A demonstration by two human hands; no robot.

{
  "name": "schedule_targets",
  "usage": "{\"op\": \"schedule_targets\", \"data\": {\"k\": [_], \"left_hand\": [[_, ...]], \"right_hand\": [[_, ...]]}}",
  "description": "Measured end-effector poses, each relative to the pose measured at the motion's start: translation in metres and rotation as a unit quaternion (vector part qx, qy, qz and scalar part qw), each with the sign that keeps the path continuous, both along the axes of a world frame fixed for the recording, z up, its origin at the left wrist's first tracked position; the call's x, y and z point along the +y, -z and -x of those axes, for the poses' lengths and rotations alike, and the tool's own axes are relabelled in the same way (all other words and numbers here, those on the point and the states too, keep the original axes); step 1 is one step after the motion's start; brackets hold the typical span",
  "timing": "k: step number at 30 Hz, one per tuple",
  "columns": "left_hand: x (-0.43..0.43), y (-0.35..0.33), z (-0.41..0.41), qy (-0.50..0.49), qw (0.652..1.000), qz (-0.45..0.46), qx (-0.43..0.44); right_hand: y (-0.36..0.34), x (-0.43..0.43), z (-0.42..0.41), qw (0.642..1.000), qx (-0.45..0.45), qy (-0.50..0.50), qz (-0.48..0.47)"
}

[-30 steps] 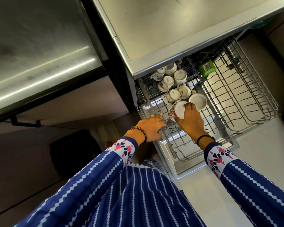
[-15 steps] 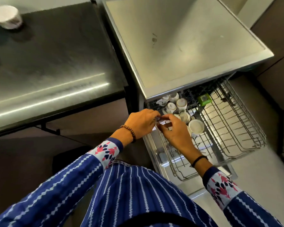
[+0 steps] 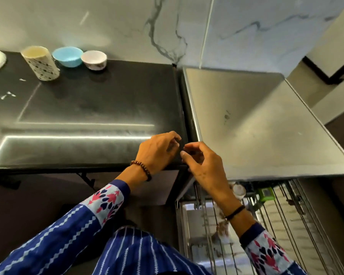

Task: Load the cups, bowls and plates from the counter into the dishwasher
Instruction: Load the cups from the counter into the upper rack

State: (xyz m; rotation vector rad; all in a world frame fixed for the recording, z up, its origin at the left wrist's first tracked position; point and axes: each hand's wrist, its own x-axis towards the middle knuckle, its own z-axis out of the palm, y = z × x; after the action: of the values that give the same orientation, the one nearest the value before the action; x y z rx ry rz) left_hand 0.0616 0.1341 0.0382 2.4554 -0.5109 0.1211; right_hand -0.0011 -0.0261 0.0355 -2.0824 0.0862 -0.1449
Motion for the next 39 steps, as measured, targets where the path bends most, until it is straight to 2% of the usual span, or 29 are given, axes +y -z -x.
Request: {"op": "schedule_targets", "data": {"k": [7, 13, 27, 33, 37, 39], "left_hand": [[0.071, -0.01, -0.085, -0.031, 0.998, 0.046, 0.036], [0.152, -0.008, -0.156, -0.081, 0.992, 0.09, 0.045], [0.312, 0.006, -0.274, -0.22, 0.955, 0.163, 0.115], [0.354, 0.017, -0.288, -0.299, 0.926, 0.2, 0.115], [0.38, 0.022, -0.295, -0.394, 0.881, 0.227, 0.128], [0.39, 0.024, -0.301, -0.422, 0.874, 0.215, 0.11]], "right_hand": [[-0.018, 0.062, -0.099, 0.999, -0.002, -0.05, -0.009], [-0.024, 0.119, -0.189, 0.996, 0.01, -0.084, 0.021], [-0.024, 0.27, -0.352, 0.986, 0.052, -0.156, 0.009], [-0.018, 0.323, -0.389, 0.974, 0.103, -0.2, 0.006], [-0.005, 0.358, -0.414, 0.967, 0.126, -0.222, 0.008], [-0.001, 0.374, -0.424, 0.961, 0.137, -0.24, 0.007]]}}
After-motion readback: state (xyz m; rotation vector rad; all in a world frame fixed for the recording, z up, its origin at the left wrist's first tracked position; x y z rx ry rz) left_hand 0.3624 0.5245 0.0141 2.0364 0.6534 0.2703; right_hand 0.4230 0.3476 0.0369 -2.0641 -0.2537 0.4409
